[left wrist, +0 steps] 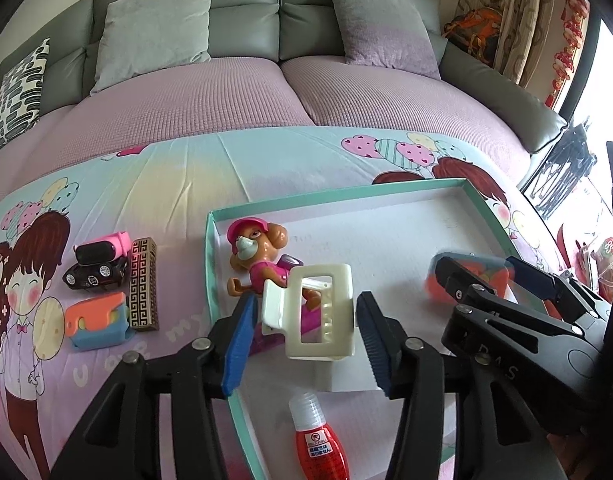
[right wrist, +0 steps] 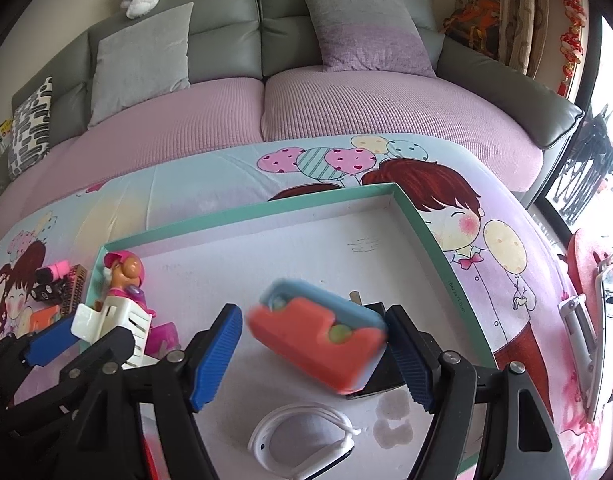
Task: Organize rigid objects
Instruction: 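Open the right tool to drop the case into the tray while the left tool holds the clip, then open the left tool to drop the white hair clip into the tray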
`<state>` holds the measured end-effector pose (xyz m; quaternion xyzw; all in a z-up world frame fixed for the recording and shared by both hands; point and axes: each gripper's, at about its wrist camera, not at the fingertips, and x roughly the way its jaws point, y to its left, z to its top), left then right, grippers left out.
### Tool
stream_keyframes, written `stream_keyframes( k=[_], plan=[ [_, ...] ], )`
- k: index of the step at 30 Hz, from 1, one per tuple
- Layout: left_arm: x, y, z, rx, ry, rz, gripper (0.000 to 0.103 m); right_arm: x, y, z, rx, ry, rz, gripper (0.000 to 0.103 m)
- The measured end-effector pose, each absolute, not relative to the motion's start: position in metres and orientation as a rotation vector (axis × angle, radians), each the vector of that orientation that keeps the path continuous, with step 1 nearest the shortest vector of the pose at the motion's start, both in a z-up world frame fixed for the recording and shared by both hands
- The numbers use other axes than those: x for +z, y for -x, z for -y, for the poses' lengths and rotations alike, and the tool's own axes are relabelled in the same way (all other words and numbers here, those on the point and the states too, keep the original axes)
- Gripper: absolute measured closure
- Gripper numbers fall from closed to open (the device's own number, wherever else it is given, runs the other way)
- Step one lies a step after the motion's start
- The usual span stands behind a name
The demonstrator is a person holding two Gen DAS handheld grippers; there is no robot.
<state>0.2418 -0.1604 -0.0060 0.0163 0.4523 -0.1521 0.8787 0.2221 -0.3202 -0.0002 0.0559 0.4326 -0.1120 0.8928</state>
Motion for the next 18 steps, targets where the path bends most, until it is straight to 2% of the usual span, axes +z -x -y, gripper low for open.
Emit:
stream_keyframes(
  k=[2, 7, 10, 14, 18],
  plan=[
    [-0.004, -0.241, 0.158, -0.319, -0.026, -0.941, 0.047, 0.001, -0.221, 0.321, -0.234, -0.118, -0.891, 0.022],
    [0.006, -0.238, 0.152, -0.316, -0.02, -0.916, 0.044, 0.011, -0.217, 0.323, -0.241, -0.122, -0.851, 0.007],
    [0.013, -0.236, 0.146, -0.296, -0.012, -0.892, 0.037, 0.015, -0.216, 0.323, -0.236, -0.13, -0.824, 0.001],
    [0.019, -0.236, 0.137, -0.266, -0.006, -0.872, 0.033, 0.017, -0.215, 0.321, -0.221, -0.129, -0.805, 0.0],
    [0.019, -0.239, 0.123, -0.21, 0.011, -0.869, 0.024, 0.016, -0.217, 0.314, -0.202, -0.113, -0.803, 0.0]
  ],
)
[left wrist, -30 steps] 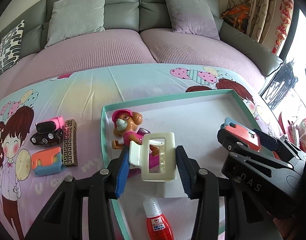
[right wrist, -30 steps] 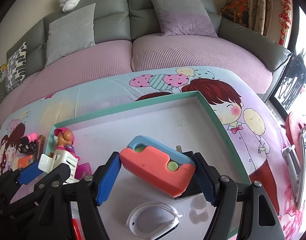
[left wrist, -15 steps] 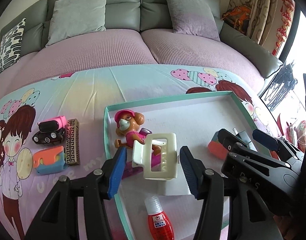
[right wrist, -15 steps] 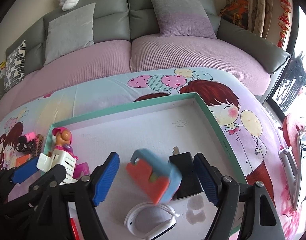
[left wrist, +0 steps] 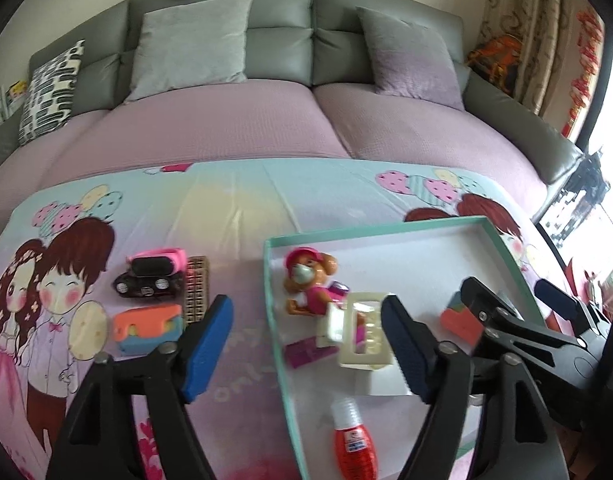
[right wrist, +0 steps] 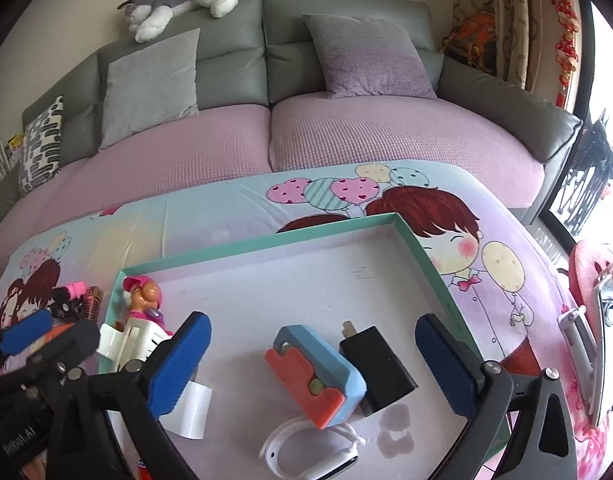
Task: Organize rigid objects
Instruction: 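Open the left tool to drop the white hair clip into the tray, then move the left tool to the orange-blue case while the right tool approaches the patterned bar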
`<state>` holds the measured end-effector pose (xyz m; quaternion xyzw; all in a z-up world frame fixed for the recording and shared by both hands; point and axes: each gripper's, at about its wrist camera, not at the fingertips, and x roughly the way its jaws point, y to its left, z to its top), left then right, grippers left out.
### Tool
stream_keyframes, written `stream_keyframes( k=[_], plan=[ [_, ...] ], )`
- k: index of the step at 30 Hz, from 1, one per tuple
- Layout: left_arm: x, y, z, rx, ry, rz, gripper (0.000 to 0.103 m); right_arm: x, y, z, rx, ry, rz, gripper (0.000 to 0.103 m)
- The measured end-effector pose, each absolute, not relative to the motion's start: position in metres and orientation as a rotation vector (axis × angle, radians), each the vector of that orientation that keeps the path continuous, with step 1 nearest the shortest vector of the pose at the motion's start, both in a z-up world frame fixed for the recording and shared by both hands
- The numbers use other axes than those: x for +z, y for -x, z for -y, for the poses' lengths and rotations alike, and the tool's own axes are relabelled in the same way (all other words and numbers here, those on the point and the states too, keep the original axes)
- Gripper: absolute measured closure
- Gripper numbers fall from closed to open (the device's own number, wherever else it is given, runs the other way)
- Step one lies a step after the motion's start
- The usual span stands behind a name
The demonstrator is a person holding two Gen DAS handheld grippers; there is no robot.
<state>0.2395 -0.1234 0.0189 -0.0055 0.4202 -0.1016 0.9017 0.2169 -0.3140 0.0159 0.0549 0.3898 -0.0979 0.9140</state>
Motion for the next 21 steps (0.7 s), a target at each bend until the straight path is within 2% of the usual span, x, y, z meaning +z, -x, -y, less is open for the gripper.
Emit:
stream_keyframes(
  k=[4, 6, 19, 21],
  plan=[
    [0.017, -0.243, 0.106, -0.159, 0.059, -0.866, 0.018, 0.016, -0.217, 0.309, -0.181, -0.115, -0.793, 0.0],
    [0.015, -0.245, 0.1, -0.126, 0.063, -0.855, 0.009, 0.016, -0.218, 0.308, -0.176, -0.119, -0.792, 0.0],
    [0.015, -0.245, 0.036, 0.112, 0.106, -0.777, 0.007, 0.023, -0.218, 0.277, -0.047, -0.131, -0.731, 0.0],
    [0.014, -0.244, 0.023, 0.152, 0.126, -0.781, 0.002, 0.024, -0.22, 0.265, -0.019, -0.11, -0.735, 0.0]
  ],
)
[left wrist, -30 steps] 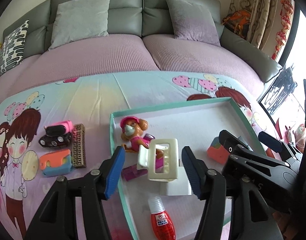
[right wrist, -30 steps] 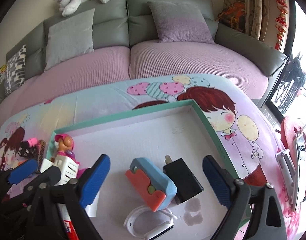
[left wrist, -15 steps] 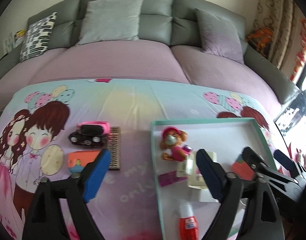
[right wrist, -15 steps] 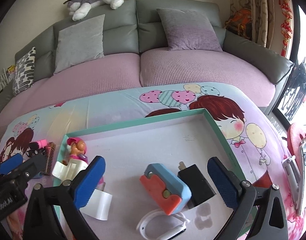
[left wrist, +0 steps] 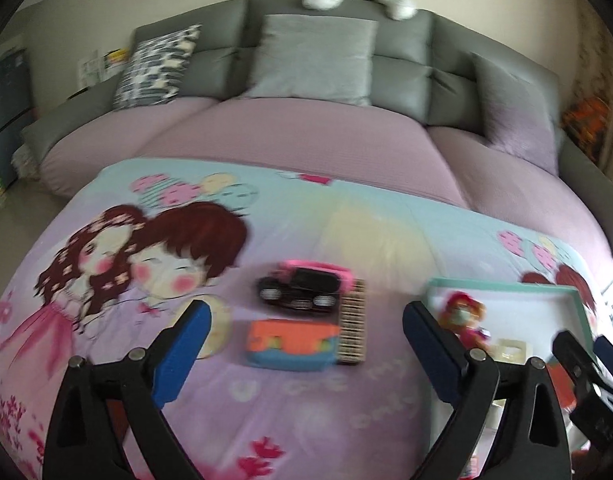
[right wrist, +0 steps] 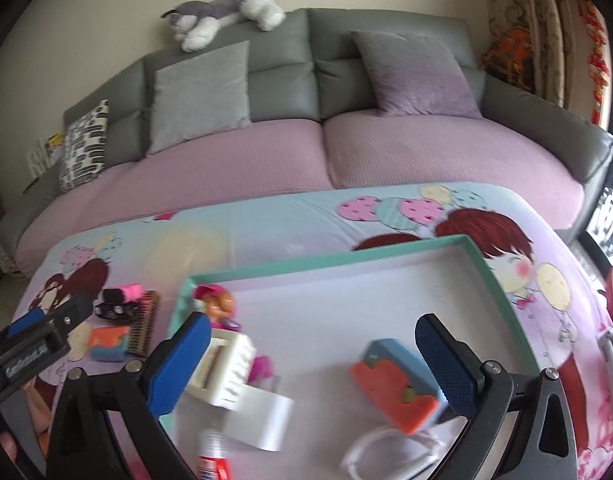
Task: Organize rigid objects
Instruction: 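Move the left tool to the orange-blue case while the right tool approaches the patterned bar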
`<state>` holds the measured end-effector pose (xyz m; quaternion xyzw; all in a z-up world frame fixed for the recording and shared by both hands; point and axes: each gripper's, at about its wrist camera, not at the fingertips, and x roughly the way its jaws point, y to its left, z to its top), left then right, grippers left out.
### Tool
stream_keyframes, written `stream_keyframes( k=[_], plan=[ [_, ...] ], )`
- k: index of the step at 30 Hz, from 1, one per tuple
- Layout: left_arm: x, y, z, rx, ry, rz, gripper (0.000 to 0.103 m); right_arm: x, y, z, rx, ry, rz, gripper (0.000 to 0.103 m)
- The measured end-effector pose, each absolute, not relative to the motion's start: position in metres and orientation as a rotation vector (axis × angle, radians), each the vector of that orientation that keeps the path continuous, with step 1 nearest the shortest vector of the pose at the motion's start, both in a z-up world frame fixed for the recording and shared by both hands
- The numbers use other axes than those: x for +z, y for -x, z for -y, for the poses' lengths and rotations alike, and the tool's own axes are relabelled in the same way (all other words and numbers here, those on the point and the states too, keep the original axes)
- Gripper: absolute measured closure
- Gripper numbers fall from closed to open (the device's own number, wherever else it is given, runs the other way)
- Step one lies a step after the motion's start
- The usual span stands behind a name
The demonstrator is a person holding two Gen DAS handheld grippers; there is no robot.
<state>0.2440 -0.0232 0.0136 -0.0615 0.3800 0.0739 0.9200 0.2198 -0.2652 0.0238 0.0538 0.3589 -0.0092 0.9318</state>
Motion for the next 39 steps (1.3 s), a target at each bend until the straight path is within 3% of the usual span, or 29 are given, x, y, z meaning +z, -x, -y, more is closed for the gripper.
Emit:
stream_keyframes(
  k=[9, 19, 39],
  plan=[
    [-0.004, -0.243, -0.03, 0.249, 0.214, -0.834, 0.0, 0.009, -0.227, 0.224, 0.088, -0.109, -0.802, 0.0],
    [-0.046, -0.269, -0.001, 0.096, 0.191, -0.984, 0.0, 0.004, -0.229, 0.216, 0.071, -0.094, -0.829, 0.0],
    [-0.059, -0.276, -0.011, 0.211, 0.134, -1.002, 0.0, 0.001, -0.231, 0.211, 0.082, -0.092, -0.855, 0.0]
  ],
)
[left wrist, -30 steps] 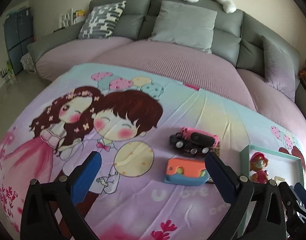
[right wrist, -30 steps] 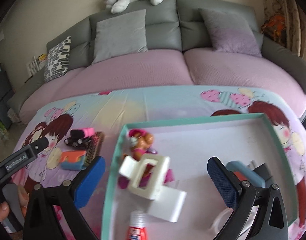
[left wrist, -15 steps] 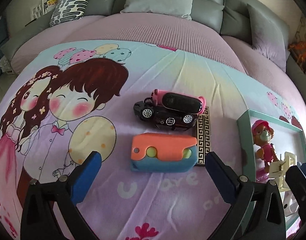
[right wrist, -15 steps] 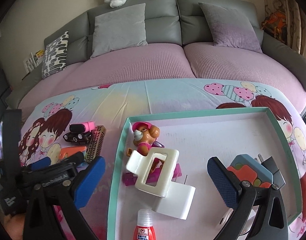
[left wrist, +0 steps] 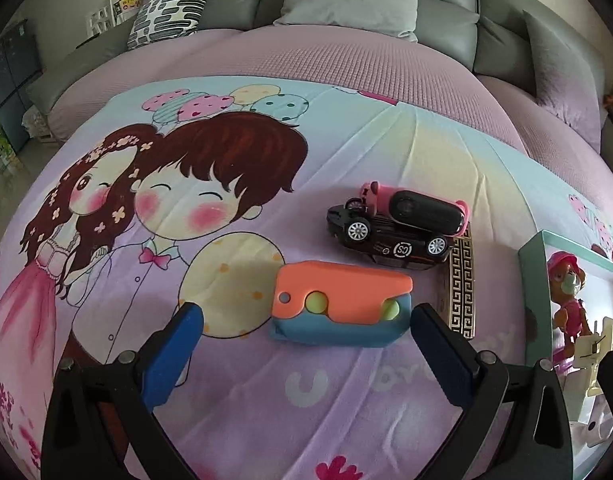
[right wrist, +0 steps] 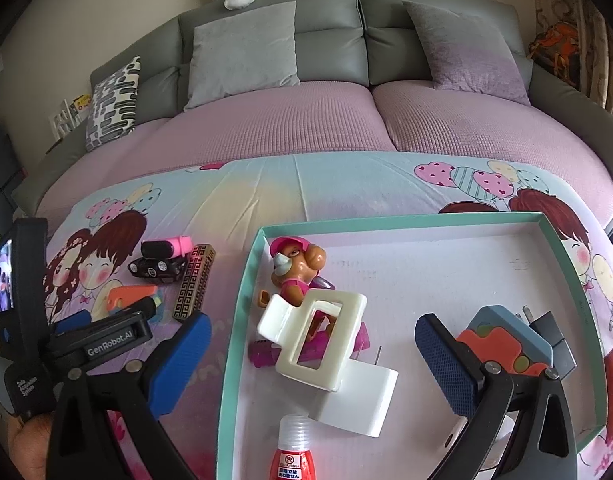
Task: Organize rigid objects
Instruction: 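Move the left tool to the orange-blue case while the right tool approaches the patterned bar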
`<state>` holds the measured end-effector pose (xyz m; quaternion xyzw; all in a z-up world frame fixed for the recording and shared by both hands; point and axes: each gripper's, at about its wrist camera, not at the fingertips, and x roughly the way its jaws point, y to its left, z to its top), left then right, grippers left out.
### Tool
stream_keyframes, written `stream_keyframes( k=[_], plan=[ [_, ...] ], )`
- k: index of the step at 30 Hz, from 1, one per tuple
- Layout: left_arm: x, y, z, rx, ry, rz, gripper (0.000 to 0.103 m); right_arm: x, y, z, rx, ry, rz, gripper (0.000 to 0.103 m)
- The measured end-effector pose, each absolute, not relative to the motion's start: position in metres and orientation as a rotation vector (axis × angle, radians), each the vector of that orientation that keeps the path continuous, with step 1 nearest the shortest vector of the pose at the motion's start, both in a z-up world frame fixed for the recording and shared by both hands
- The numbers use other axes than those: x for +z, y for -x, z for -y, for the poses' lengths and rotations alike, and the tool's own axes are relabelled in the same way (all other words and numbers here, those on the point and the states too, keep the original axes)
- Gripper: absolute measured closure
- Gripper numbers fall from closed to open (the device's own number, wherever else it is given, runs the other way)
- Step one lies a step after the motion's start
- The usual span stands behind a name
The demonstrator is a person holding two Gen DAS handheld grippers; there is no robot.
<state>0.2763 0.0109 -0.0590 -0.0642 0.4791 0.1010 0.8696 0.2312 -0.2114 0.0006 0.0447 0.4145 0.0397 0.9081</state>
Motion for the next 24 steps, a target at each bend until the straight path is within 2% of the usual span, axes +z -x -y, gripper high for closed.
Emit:
stream_keyframes(
  k=[8, 10, 12, 24],
  plan=[
    [-0.065, -0.28, -0.003, 0.156, 0.107, -1.007, 0.001, 0.0, -0.234, 0.206, 0.075, -0.075, -0.862, 0.0],
    [-0.065, -0.28, -0.006, 0.151, 0.127, -1.005, 0.004, 0.001, -0.236, 0.204, 0.076, -0.072, -0.861, 0.0],
    [-0.065, -0.279, -0.013, 0.132, 0.17, -1.007, 0.013, 0.003, -0.239, 0.199, 0.083, -0.068, -0.861, 0.0],
    [-0.061, -0.269, -0.048, 0.162, 0.231, -1.014, 0.014, 0.011, -0.262, 0.139, 0.199, 0.023, -0.853, 0.0]
  ],
)
